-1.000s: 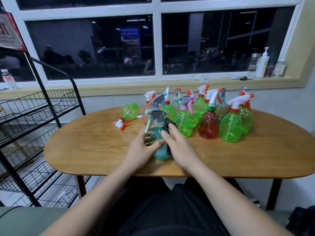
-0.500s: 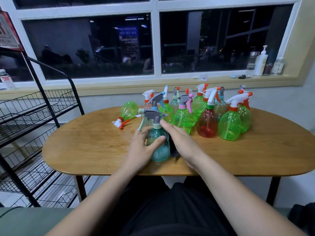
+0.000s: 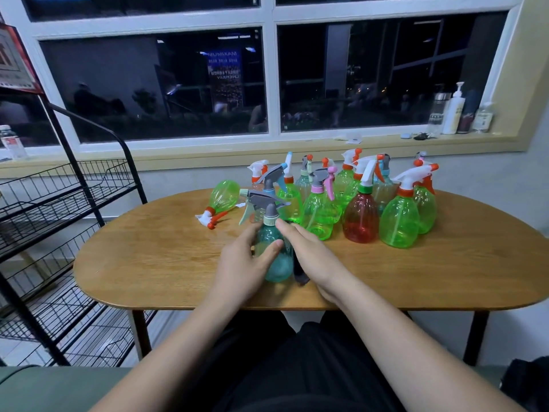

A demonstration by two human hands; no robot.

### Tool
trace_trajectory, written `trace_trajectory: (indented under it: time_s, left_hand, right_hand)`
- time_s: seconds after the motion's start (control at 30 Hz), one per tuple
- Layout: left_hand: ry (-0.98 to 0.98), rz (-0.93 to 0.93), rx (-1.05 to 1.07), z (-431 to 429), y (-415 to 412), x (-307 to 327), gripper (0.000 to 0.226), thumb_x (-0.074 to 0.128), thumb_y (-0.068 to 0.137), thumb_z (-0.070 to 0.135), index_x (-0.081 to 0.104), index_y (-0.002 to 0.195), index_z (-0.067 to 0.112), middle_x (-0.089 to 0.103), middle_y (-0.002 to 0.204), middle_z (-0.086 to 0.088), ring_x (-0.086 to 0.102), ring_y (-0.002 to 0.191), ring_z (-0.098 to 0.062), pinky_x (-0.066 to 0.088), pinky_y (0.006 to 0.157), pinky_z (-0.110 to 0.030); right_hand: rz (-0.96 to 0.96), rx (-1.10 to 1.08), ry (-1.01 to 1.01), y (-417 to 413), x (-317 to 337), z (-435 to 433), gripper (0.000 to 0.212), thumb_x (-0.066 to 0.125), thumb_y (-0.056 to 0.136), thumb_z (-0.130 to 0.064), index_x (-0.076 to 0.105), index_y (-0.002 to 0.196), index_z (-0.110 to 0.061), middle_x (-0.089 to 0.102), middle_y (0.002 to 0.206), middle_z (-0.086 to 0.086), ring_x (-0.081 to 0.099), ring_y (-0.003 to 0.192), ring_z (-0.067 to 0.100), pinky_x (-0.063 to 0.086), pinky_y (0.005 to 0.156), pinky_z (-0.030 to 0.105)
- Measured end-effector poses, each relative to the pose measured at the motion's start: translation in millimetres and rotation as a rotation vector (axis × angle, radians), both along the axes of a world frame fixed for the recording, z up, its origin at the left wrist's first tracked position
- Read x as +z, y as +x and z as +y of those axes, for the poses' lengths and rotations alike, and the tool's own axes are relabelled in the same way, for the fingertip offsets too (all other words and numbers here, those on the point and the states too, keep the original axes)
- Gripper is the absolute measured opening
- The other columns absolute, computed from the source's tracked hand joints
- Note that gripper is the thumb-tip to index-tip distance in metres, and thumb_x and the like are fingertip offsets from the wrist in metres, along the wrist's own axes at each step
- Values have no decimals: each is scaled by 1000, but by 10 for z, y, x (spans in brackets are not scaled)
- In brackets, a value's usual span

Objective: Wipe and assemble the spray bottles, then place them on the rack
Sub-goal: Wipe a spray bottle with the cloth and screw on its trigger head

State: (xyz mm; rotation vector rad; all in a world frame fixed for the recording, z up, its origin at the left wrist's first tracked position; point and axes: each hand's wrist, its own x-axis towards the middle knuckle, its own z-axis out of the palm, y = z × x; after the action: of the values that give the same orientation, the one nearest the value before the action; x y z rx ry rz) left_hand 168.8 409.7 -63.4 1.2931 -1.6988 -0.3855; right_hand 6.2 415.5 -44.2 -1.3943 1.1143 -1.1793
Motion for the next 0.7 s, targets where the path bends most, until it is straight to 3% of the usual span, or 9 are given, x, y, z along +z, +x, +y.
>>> trace_trajectory:
  time_s: [0.07, 0.17, 0.23, 0.3, 0.37, 0.5, 0.6, 0.67, 0.7]
  left_hand:
    - [-20, -4, -5, 2, -22, 6, 50, 72, 96, 45, 62, 142, 30, 69, 123, 18, 66, 115, -5, 48, 87, -11]
    - [-44, 19, -26, -44, -8, -27, 49, 68, 94, 50, 62, 140, 34, 56, 127, 12, 57, 124, -6, 52, 104, -34]
    - [-63, 48, -26, -50, -5, -42, 48, 72, 93, 50, 65, 138, 32, 49, 124, 9, 51, 123, 1, 48, 105, -27]
    - [-85, 32, -9, -52, -4, -44, 46, 77, 92, 45, 67, 135, 31, 49, 117, 5, 48, 115, 5, 42, 96, -13]
    - [-92, 23, -1, -54, -6, -33, 47, 77, 91, 44, 68, 136, 32, 50, 112, 3, 48, 109, 5, 39, 88, -8]
    - [-103, 50, -13, -41, 3, -19, 51, 72, 85, 52, 68, 134, 37, 53, 105, 4, 54, 100, 1, 46, 83, -20]
    - [-121, 54, -4, -30, 22, -9, 51, 74, 85, 52, 70, 133, 38, 61, 106, 12, 61, 102, 0, 53, 89, -27]
    - [-111, 72, -12, -40, 36, -10, 48, 77, 87, 48, 70, 133, 40, 69, 110, 15, 65, 105, 0, 55, 92, -32]
    - [-103, 93, -20, -41, 35, -18, 46, 80, 88, 45, 71, 132, 40, 71, 112, 16, 67, 106, 1, 56, 92, -33]
  right_hand:
    - [-11, 1, -70, 30, 66, 67, 58, 58, 93, -76, 72, 118, -26, 76, 119, -7, 68, 116, 11, 51, 105, 45]
    - [18, -9, -110, 15, -54, 86, 28, 55, 106, -56, 69, 123, -39, 60, 134, -30, 49, 123, -22, 33, 112, 20]
    - [51, 7, -39, 28, -165, 98, 75, 55, 96, -76, 46, 158, -35, 37, 156, -28, 33, 144, -11, 23, 123, 25]
    - [11, 30, 31, 62, -209, 86, 104, 55, 78, -95, 40, 162, -35, 39, 163, -23, 40, 149, 3, 33, 126, 39]
    - [16, 23, 37, 84, -127, 131, 83, 55, 82, -89, 49, 151, -42, 53, 148, -28, 55, 135, 5, 47, 118, 48]
    - [27, -22, -89, 99, -16, 161, 51, 56, 92, -71, 69, 127, -37, 73, 122, -19, 64, 122, 3, 46, 116, 45]
    - [63, -52, -136, 81, -46, 194, 23, 56, 105, -54, 70, 111, -37, 71, 110, -27, 61, 110, -16, 44, 110, 19]
    - [73, -27, -112, 41, -167, 185, 13, 55, 108, -51, 63, 118, -48, 62, 115, -40, 53, 111, -28, 40, 104, 8]
    - [92, -20, -101, 48, -192, 213, 28, 54, 105, -58, 61, 130, -48, 63, 126, -36, 53, 121, -21, 41, 112, 17]
